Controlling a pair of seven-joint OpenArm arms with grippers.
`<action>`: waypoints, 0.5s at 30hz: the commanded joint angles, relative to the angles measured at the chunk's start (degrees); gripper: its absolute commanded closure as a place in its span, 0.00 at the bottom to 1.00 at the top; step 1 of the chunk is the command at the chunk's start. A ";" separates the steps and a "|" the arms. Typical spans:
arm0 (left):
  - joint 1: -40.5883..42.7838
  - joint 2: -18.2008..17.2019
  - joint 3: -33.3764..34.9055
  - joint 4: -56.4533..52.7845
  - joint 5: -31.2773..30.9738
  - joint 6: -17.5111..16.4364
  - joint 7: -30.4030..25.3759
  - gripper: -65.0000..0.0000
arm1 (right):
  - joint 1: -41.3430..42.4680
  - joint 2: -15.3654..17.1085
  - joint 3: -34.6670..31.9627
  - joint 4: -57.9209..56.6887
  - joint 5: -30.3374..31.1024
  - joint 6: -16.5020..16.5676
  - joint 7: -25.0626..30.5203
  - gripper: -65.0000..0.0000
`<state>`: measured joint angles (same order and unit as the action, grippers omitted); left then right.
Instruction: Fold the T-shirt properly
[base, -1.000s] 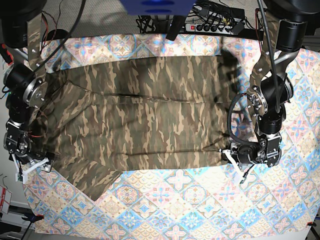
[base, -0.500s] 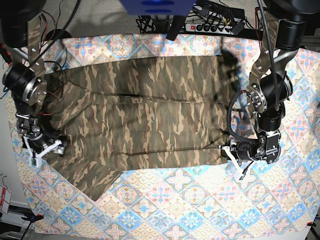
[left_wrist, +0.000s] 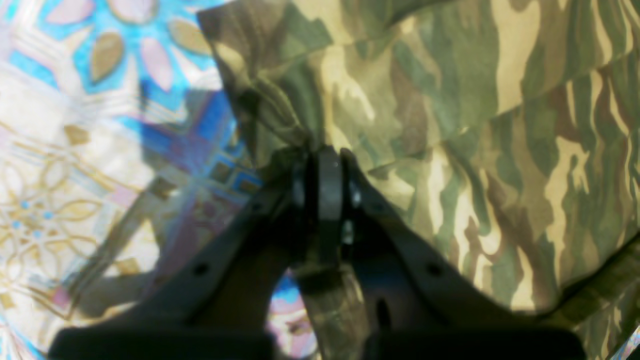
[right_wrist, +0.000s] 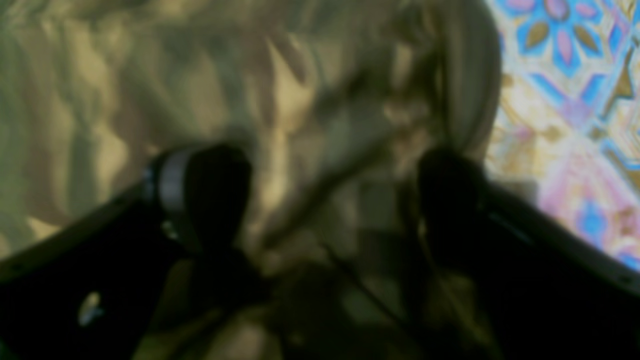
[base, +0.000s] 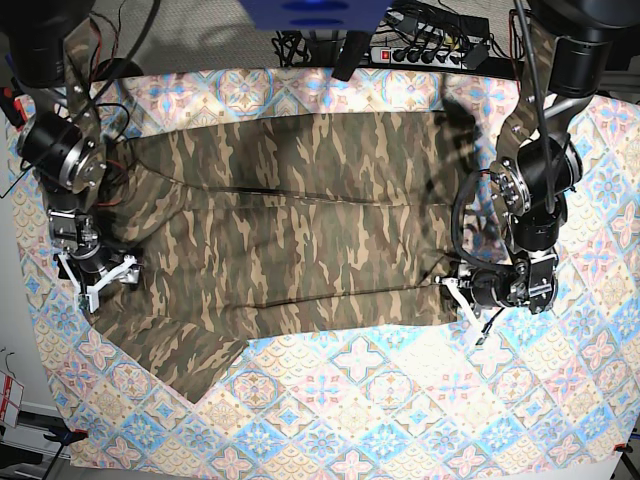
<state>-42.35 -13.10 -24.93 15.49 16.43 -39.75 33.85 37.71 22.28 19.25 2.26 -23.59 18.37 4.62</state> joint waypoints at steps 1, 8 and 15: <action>-2.00 -0.57 0.09 0.82 -0.65 -0.25 -0.57 0.96 | 0.92 0.27 -0.21 0.42 -1.06 0.22 -1.33 0.22; -1.92 -0.57 0.09 0.82 -0.65 -0.25 -0.48 0.96 | 0.66 0.00 -0.30 0.95 -1.15 0.22 -1.33 0.60; -1.92 -0.57 0.09 0.82 -0.65 -0.25 -0.48 0.96 | 2.15 0.00 -0.21 1.03 -1.15 0.22 -2.91 1.00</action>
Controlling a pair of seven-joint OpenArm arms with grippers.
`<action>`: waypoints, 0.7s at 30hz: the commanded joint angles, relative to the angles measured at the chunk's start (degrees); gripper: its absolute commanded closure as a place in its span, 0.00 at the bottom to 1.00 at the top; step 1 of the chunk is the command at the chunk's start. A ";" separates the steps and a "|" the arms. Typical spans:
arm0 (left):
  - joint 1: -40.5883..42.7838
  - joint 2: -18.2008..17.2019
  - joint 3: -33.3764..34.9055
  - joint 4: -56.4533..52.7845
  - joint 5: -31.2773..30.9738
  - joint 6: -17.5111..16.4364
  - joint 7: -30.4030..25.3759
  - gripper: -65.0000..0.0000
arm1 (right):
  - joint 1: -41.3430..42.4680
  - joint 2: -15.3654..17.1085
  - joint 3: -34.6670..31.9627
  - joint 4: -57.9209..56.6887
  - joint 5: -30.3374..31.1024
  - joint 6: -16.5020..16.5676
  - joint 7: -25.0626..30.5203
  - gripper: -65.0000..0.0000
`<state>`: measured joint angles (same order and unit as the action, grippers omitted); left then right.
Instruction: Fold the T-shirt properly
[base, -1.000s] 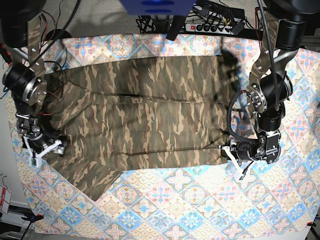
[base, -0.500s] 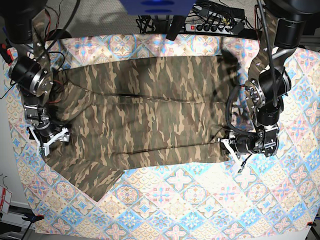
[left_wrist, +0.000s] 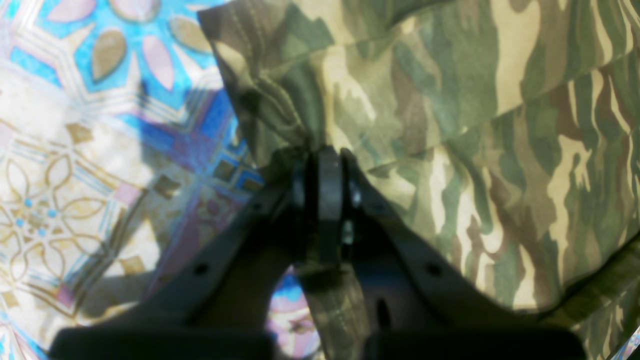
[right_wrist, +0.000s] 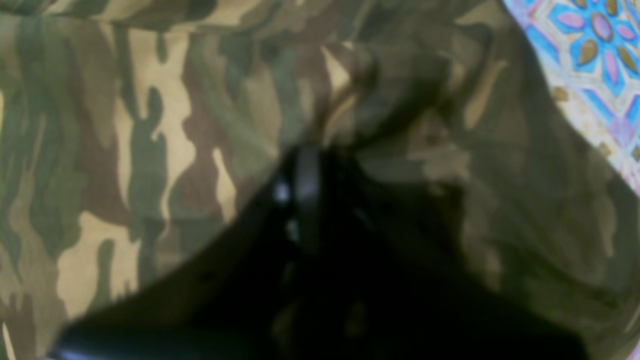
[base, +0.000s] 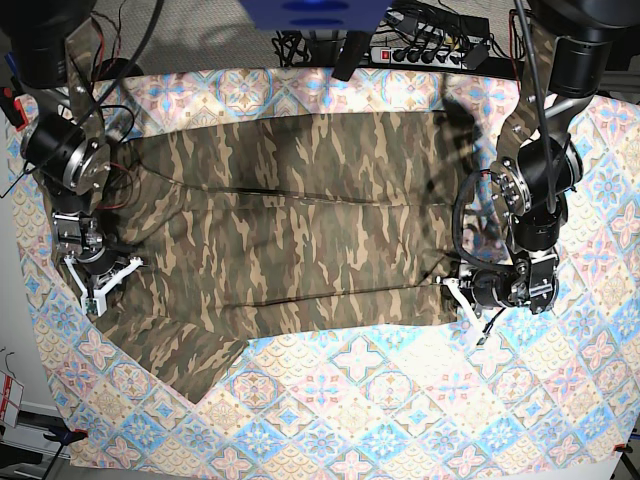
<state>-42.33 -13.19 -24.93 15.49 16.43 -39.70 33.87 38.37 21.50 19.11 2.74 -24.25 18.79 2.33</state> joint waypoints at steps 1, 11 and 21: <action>-1.94 -0.48 0.09 0.82 -0.65 -0.30 -0.50 0.96 | 1.85 0.79 -0.08 0.55 -0.50 -0.19 -1.67 0.99; -1.94 -0.39 0.18 0.73 -0.65 -0.30 -0.42 0.96 | -0.08 1.32 5.11 12.77 -0.32 -0.54 -7.56 0.86; -1.94 -0.39 0.18 0.73 -0.56 -0.30 -0.59 0.96 | -0.79 5.62 10.20 16.82 -0.41 -0.46 -11.34 0.22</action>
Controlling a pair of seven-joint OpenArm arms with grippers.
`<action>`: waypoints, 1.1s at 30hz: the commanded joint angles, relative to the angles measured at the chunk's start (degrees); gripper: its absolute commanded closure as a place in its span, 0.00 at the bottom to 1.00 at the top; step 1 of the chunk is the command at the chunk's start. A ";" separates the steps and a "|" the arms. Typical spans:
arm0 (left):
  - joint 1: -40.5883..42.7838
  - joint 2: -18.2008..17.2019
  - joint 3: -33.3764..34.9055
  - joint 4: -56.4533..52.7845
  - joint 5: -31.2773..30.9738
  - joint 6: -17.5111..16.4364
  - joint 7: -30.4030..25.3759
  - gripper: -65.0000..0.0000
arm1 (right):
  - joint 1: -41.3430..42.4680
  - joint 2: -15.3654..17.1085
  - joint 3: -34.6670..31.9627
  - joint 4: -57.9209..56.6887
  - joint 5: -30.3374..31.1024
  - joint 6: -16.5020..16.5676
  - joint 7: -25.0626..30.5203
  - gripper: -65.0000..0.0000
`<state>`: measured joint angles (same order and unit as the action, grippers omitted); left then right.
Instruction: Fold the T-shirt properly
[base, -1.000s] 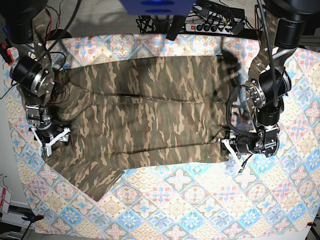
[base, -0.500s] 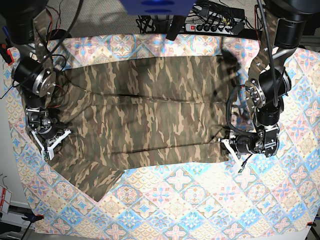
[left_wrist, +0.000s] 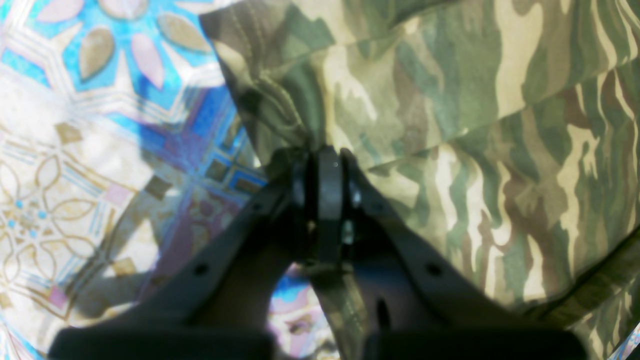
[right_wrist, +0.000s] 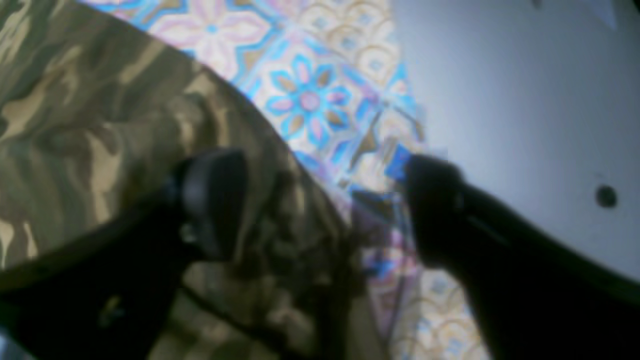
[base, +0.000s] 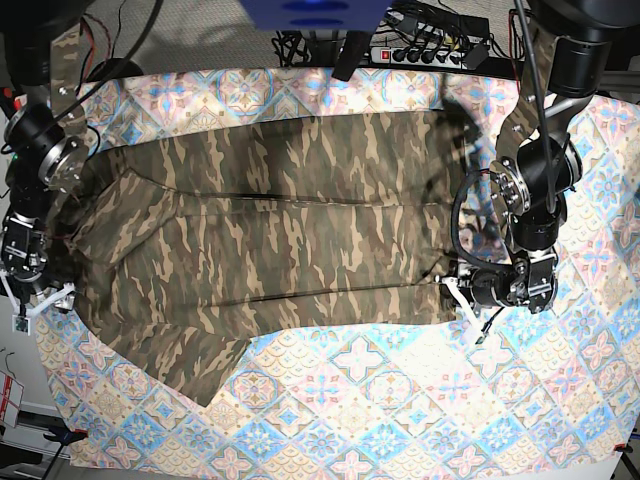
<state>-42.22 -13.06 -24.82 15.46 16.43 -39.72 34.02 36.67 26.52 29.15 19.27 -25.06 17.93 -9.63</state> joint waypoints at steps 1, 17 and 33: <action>-2.05 -0.52 0.07 0.76 -0.12 -0.28 -0.75 0.96 | 0.39 0.95 0.35 -0.85 0.40 0.40 1.41 0.19; -0.99 0.09 0.07 0.84 2.26 -0.28 -0.92 0.96 | -2.77 2.27 -0.79 -17.99 0.31 0.66 15.56 0.23; -0.90 0.18 0.07 0.84 2.26 -0.28 -0.57 0.96 | -2.69 -3.36 -14.07 -17.99 0.40 0.66 14.86 0.98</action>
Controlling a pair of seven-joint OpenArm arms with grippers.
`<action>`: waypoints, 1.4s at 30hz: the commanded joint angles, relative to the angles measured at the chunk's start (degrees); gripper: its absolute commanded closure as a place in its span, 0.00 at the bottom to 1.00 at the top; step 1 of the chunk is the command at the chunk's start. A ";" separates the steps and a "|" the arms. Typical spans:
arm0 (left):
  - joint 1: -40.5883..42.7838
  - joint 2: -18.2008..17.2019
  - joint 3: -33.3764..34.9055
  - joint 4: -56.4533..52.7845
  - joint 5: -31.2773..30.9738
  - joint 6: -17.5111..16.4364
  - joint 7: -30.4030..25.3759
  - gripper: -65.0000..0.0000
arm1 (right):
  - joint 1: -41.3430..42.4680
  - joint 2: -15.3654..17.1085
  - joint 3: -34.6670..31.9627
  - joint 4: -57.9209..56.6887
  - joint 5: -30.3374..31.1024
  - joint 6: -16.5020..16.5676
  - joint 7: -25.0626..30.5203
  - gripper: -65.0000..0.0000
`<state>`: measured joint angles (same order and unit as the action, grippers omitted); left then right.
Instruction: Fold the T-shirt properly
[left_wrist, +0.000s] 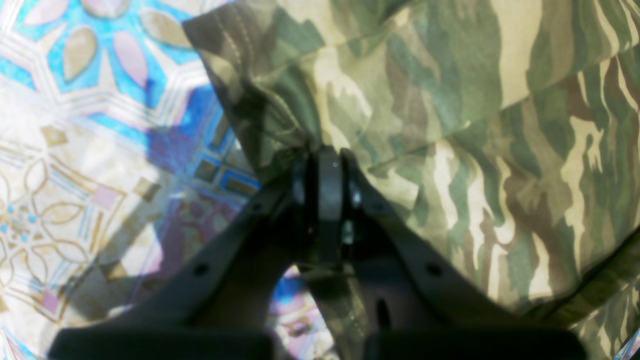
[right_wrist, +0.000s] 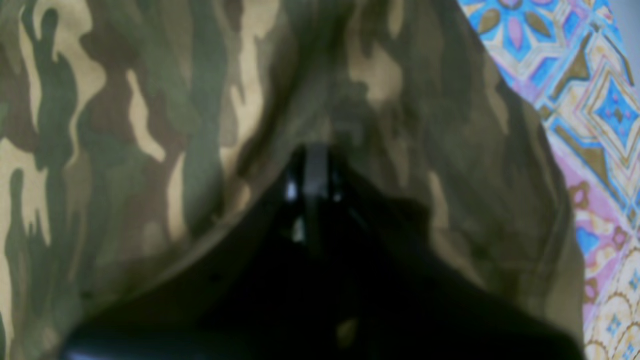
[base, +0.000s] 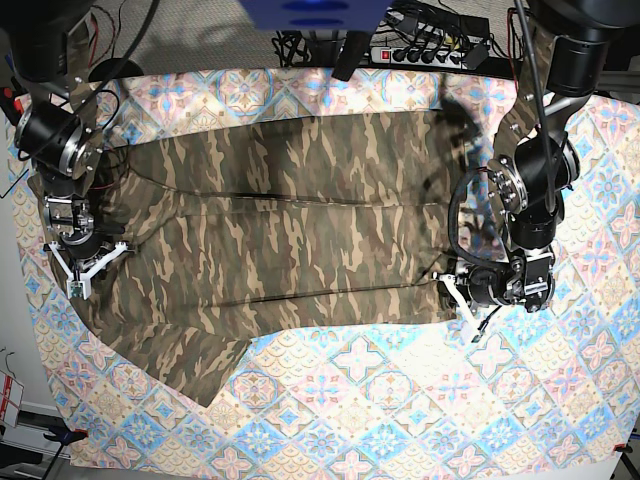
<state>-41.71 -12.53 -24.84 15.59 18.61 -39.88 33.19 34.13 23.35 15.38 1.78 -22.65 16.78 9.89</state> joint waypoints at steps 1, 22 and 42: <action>-1.41 -0.34 0.09 0.71 0.07 -0.12 0.26 0.96 | -0.15 -0.19 -0.30 -0.51 -2.00 1.82 -4.66 0.98; -1.41 6.16 4.23 0.62 8.51 -0.12 0.35 0.97 | 3.10 -2.30 7.61 -0.42 5.29 9.73 -17.14 0.98; -0.53 7.13 4.66 0.62 9.04 -0.12 0.35 0.97 | 12.07 0.43 6.38 37.56 4.15 17.38 -64.09 0.96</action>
<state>-41.91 -5.56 -20.43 16.36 26.17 -39.88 31.03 45.17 22.28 21.58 38.81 -17.85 34.48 -53.87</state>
